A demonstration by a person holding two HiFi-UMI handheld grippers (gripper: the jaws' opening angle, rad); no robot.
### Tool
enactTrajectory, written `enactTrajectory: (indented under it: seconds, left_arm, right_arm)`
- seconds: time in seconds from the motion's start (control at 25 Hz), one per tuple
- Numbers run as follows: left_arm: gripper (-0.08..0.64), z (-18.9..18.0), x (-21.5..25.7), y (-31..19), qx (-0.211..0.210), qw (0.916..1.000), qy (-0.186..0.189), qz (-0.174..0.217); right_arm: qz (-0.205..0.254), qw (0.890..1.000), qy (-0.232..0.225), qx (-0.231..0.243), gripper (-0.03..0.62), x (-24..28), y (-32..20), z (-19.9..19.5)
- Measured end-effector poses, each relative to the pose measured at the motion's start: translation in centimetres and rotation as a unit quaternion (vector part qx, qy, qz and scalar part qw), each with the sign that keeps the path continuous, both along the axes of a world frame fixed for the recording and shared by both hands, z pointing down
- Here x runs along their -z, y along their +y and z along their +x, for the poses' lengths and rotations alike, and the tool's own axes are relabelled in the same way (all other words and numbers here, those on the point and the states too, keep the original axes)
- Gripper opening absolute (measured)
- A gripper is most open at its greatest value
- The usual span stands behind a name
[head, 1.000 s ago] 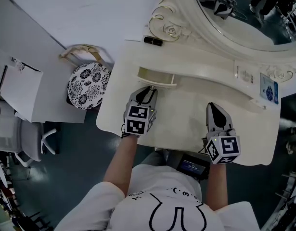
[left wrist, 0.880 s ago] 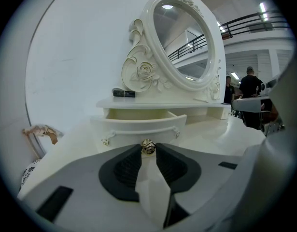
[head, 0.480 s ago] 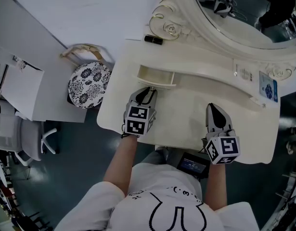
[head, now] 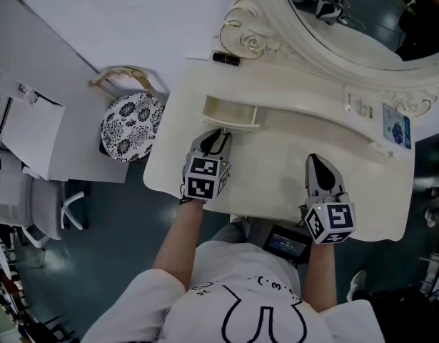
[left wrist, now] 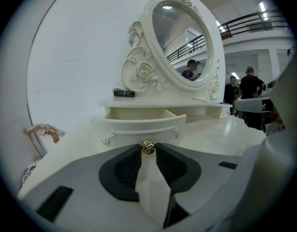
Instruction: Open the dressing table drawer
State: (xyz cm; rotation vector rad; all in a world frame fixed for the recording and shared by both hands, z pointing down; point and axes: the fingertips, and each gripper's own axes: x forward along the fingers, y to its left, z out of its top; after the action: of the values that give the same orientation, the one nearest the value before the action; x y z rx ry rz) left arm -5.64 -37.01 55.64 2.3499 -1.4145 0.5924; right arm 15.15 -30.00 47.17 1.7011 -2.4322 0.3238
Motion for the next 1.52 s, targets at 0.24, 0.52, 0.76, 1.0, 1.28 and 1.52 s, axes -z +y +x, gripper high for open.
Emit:
enactTrajectory:
  seconds: [0.24, 0.52, 0.76, 1.0, 1.28, 1.52]
  left_arm:
    - [0.123, 0.0, 0.0, 0.1, 0.003, 1.0000, 0.005, 0.000]
    - [0.121, 0.0, 0.1, 0.3, -0.007, 0.9999, 0.009, 0.000]
    - [0.148, -0.1, 0.2, 0.8, -0.002, 0.9999, 0.012, -0.001]
    - [0.160, -0.2, 0.7, 1.5, 0.001, 0.9999, 0.015, 0.007]
    - [0.160, -0.7, 1.7, 2.9, 0.011, 0.9996, 0.018, 0.019]
    - [0.160, -1.2, 3.4, 3.6, 0.024, 0.9988, 0.024, 0.036]
  right_arm:
    - [0.001, 1.000, 0.001, -0.003, 0.015, 0.2, 0.2, 0.0]
    - [0.002, 1.000, 0.004, -0.005, 0.015, 0.4, 0.6, -0.2]
    - [0.005, 1.000, 0.009, -0.004, 0.015, 1.2, 1.0, -0.1]
    - [0.032, 0.999, 0.003, -0.003, 0.015, 2.5, 1.7, 0.1]
    - [0.046, 0.999, 0.001, 0.006, 0.015, 3.5, 2.7, -0.1]
    - [0.047, 0.999, 0.000, 0.024, 0.015, 4.5, 3.4, -0.3]
